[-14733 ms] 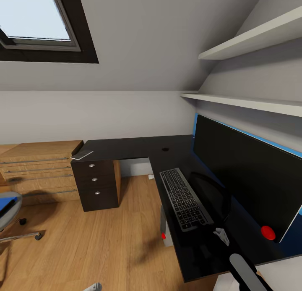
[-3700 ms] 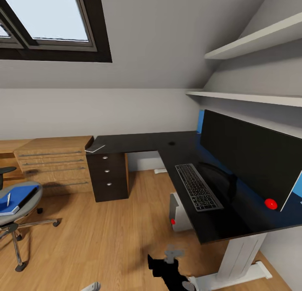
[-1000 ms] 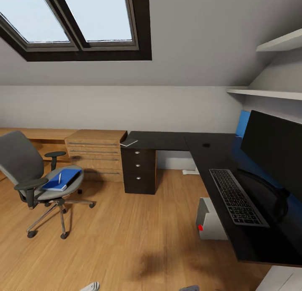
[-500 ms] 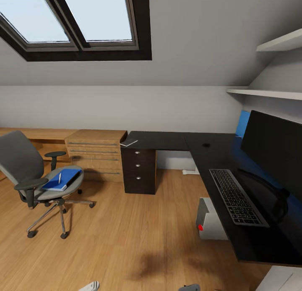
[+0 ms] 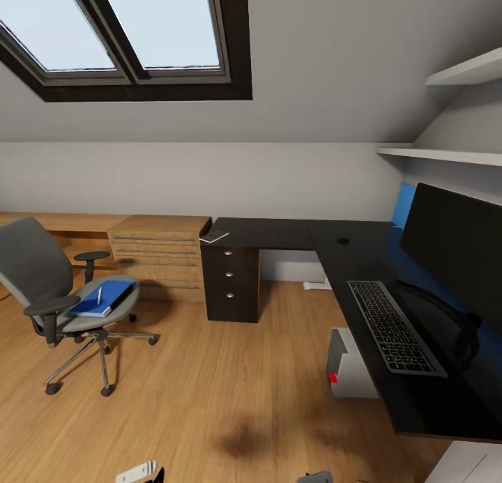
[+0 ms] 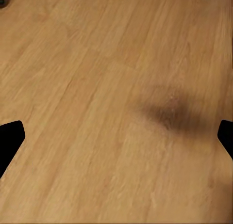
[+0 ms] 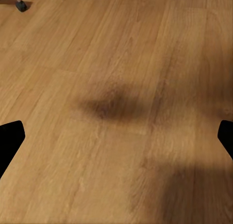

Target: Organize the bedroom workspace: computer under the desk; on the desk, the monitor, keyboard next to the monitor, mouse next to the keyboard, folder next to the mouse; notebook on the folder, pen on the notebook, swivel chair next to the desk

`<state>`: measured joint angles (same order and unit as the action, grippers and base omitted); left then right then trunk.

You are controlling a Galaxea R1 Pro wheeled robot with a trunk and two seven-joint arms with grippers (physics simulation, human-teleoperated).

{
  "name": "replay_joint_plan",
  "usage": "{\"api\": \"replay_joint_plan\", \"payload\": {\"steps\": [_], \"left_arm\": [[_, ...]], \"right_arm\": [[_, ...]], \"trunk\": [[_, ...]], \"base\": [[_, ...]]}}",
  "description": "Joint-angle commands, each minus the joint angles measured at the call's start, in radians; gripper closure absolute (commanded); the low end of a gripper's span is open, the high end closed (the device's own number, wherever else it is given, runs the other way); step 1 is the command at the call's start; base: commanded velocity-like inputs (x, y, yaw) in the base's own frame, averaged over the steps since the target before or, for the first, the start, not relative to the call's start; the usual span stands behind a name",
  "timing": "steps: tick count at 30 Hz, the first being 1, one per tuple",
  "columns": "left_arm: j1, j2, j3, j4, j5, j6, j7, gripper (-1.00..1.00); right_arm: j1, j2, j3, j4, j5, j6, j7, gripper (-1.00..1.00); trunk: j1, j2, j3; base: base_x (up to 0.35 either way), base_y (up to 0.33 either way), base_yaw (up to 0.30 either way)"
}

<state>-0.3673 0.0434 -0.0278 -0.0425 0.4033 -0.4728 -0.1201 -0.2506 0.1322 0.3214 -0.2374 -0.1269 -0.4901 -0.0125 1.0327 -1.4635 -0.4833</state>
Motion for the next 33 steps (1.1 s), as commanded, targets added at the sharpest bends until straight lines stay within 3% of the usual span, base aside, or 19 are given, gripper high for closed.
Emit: {"api": "replay_joint_plan", "payload": {"steps": [1,9,24,33], "left_arm": [[-0.001,0.000,-0.003,0.009,-0.010,-0.029,-0.008,-1.00],[-0.001,-0.002,-0.003,0.020,-0.049,-0.065,-0.006,-1.00],[-0.001,-0.019,-0.003,0.021,-0.053,-0.051,-0.005,-1.00],[-0.001,-0.019,-0.003,0.021,-0.052,-0.049,-0.004,-1.00]], "right_arm": [[-0.001,0.000,0.008,0.001,-0.011,-0.004,-0.001,-1.00],[-0.001,0.000,0.008,0.001,-0.011,-0.004,-0.001,-1.00],[-0.001,-0.005,0.005,0.001,-0.009,0.001,-0.003,-1.00],[-0.001,-0.003,0.005,0.001,-0.009,0.002,-0.061,-1.00]], "trunk": [[0.000,-0.001,-0.001],[0.000,-0.001,-0.001],[0.000,-0.001,-0.001],[0.000,-0.001,-0.001]], "base": [[0.000,0.000,0.000],[0.053,0.000,0.000],[0.313,0.010,0.000],[0.238,0.224,0.000]]}}
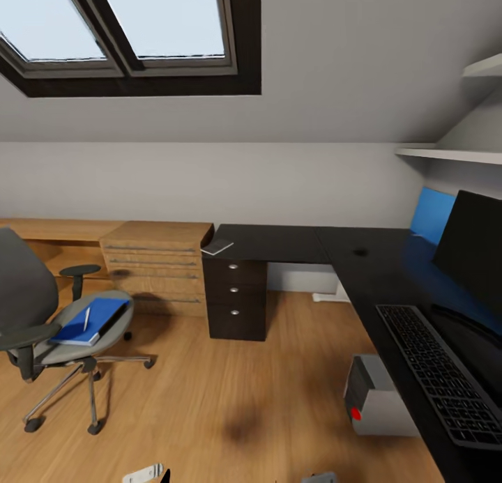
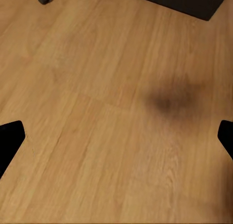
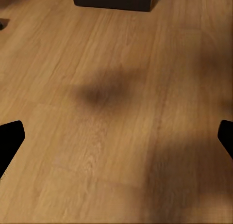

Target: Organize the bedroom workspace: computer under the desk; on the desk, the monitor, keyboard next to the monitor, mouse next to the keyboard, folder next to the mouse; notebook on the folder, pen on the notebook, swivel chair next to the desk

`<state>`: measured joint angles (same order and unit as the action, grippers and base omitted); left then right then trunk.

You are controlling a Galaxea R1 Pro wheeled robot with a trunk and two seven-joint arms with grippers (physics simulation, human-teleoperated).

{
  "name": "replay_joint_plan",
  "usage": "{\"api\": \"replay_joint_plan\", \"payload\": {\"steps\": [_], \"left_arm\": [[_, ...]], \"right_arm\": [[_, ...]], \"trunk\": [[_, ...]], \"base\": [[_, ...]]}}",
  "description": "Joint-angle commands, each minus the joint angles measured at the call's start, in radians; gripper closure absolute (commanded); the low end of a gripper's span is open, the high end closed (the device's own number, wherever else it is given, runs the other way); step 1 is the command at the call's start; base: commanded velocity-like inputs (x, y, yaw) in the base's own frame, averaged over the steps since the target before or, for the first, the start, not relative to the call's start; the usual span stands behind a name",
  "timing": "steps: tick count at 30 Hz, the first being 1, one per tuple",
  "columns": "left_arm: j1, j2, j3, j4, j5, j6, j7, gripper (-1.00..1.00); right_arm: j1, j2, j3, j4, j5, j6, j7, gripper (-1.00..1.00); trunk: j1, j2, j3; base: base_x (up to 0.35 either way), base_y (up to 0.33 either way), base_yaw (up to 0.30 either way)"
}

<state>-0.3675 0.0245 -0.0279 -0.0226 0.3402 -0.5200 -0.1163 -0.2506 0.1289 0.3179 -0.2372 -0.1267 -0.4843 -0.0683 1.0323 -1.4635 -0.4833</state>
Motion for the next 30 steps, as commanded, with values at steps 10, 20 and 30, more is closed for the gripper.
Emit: {"api": "replay_joint_plan", "payload": {"steps": [10,20,30], "left_arm": [[-0.001,0.000,-0.003,0.001,0.010,0.003,-0.007,-1.00],[-0.001,0.000,-0.003,0.001,0.010,0.034,-0.007,-1.00],[-0.001,0.000,-0.003,0.001,0.011,0.077,-0.008,-1.00]], "right_arm": [[-0.001,0.002,0.007,0.001,-0.015,-0.008,-0.019,-1.00],[-0.001,0.002,0.015,0.009,-0.007,-0.011,-0.009,-1.00],[-0.001,0.001,0.015,0.010,-0.008,-0.011,-0.010,-1.00]], "trunk": [[0.000,-0.001,-0.001],[0.000,-0.001,-0.001],[0.000,-0.001,-0.001]], "base": [[0.309,0.066,0.000],[0.335,0.002,0.000],[0.336,0.000,0.000]]}}
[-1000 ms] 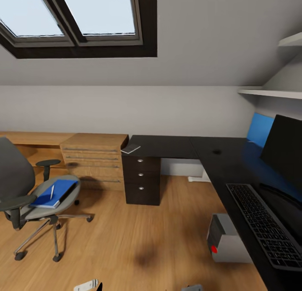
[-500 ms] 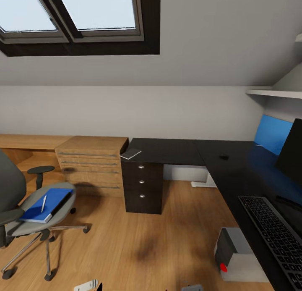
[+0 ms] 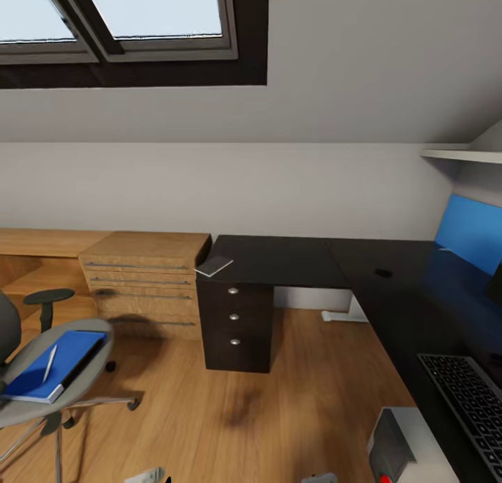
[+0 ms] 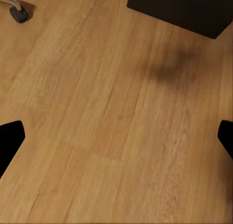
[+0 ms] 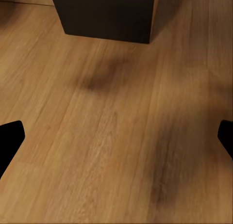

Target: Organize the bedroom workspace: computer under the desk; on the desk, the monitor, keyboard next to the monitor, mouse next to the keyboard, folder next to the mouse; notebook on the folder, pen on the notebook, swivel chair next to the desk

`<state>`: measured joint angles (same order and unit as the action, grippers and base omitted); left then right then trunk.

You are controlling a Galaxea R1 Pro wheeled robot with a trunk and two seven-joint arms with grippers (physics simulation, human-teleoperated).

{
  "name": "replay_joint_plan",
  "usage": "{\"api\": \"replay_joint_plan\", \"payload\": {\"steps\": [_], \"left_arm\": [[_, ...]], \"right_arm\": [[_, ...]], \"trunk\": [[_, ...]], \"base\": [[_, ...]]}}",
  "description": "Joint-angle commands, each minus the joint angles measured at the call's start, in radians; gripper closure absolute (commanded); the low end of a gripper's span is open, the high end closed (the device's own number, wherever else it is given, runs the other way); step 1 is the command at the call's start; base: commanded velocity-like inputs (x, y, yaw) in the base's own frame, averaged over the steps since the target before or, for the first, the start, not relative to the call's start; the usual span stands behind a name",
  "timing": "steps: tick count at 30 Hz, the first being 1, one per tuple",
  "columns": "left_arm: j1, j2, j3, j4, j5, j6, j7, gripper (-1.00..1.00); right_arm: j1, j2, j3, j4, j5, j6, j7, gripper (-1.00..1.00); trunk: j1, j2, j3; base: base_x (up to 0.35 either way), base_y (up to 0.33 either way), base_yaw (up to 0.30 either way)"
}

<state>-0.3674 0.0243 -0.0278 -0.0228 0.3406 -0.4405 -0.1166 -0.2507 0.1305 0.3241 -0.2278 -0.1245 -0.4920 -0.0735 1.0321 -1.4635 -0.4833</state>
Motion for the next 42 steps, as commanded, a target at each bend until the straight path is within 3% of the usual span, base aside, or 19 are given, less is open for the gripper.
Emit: {"api": "replay_joint_plan", "payload": {"steps": [1,15,29,42], "left_arm": [[-0.001,0.000,-0.003,0.001,0.011,-0.002,-0.008,-1.00],[-0.001,0.000,-0.003,0.001,0.011,-0.002,-0.008,-1.00],[-0.001,0.000,-0.003,0.001,0.010,-0.002,-0.008,-1.00],[-0.001,-0.001,-0.003,0.001,0.009,-0.008,-0.011,-1.00]], "right_arm": [[-0.001,0.000,0.009,0.001,-0.010,-0.004,-0.005,-1.00],[-0.001,-0.003,0.005,0.005,-0.011,-0.005,-0.006,-1.00],[-0.001,-0.003,0.004,0.005,-0.014,-0.005,-0.007,-1.00],[-0.001,-0.005,0.003,0.005,-0.014,-0.004,-0.008,-1.00]], "trunk": [[0.001,0.000,-0.001],[0.001,0.000,-0.001],[-0.053,0.097,0.043],[-0.061,0.111,0.049]], "base": [[0.336,0.000,0.000],[0.335,-0.016,0.000],[0.308,-0.164,0.000],[0.101,-0.080,0.000]]}}
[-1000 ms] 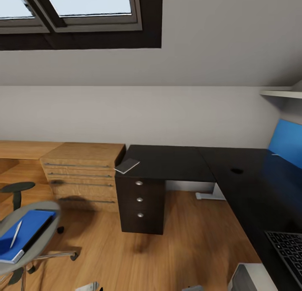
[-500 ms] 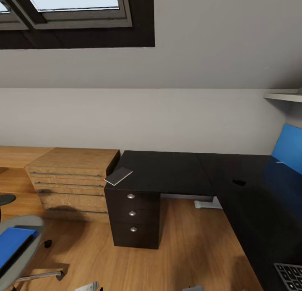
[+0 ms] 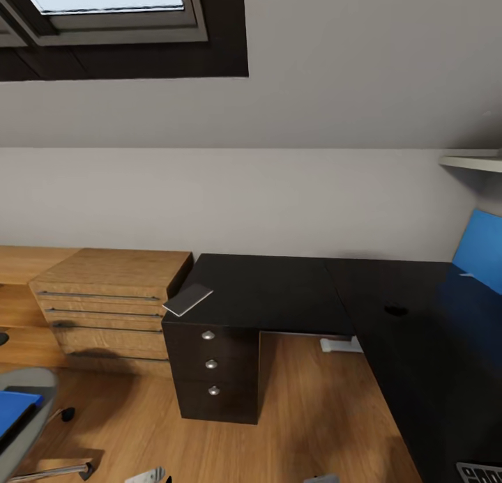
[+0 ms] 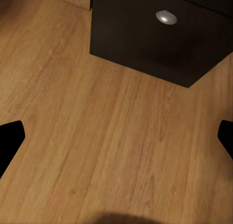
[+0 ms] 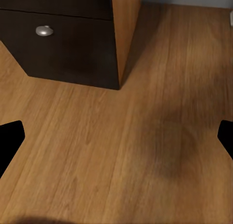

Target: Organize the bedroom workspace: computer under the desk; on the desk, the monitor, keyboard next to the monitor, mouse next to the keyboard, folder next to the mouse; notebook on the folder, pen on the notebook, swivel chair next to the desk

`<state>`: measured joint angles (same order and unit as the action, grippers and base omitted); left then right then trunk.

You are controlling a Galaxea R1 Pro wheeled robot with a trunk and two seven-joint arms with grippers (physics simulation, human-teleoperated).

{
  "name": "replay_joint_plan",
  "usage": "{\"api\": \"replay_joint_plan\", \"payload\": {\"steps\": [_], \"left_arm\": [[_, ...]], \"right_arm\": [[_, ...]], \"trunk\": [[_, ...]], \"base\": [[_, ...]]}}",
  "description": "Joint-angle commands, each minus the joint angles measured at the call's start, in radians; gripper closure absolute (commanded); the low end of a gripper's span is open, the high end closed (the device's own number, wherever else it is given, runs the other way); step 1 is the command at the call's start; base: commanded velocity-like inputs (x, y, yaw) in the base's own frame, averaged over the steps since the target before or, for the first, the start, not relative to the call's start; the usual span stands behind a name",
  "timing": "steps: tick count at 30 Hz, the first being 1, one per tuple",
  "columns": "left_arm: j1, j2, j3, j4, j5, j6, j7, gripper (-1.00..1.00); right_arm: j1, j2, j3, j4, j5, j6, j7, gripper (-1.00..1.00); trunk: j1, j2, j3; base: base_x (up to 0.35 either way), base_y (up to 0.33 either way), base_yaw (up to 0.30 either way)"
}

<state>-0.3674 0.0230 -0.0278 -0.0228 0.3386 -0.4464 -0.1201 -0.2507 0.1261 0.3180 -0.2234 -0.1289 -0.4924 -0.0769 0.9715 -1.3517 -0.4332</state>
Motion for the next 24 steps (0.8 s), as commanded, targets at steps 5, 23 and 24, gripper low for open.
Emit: {"api": "replay_joint_plan", "payload": {"steps": [5,23,24], "left_arm": [[-0.001,0.000,-0.003,0.001,0.011,-0.003,-0.006,-1.00],[-0.001,0.000,-0.003,0.001,0.011,0.002,-0.005,-1.00],[-0.001,0.000,-0.003,0.001,0.011,0.002,-0.005,-1.00]], "right_arm": [[-0.001,0.000,0.009,0.001,-0.011,-0.004,-0.004,-1.00],[-0.001,-0.017,0.011,0.001,-0.010,-0.017,-0.004,-1.00],[-0.001,-0.018,0.012,0.001,-0.010,-0.019,-0.004,-1.00]], "trunk": [[-0.019,0.035,0.015],[-0.088,0.161,0.071],[-0.092,0.168,0.074]], "base": [[0.001,-0.001,0.000],[0.000,0.000,0.000],[0.000,0.000,0.000]]}}
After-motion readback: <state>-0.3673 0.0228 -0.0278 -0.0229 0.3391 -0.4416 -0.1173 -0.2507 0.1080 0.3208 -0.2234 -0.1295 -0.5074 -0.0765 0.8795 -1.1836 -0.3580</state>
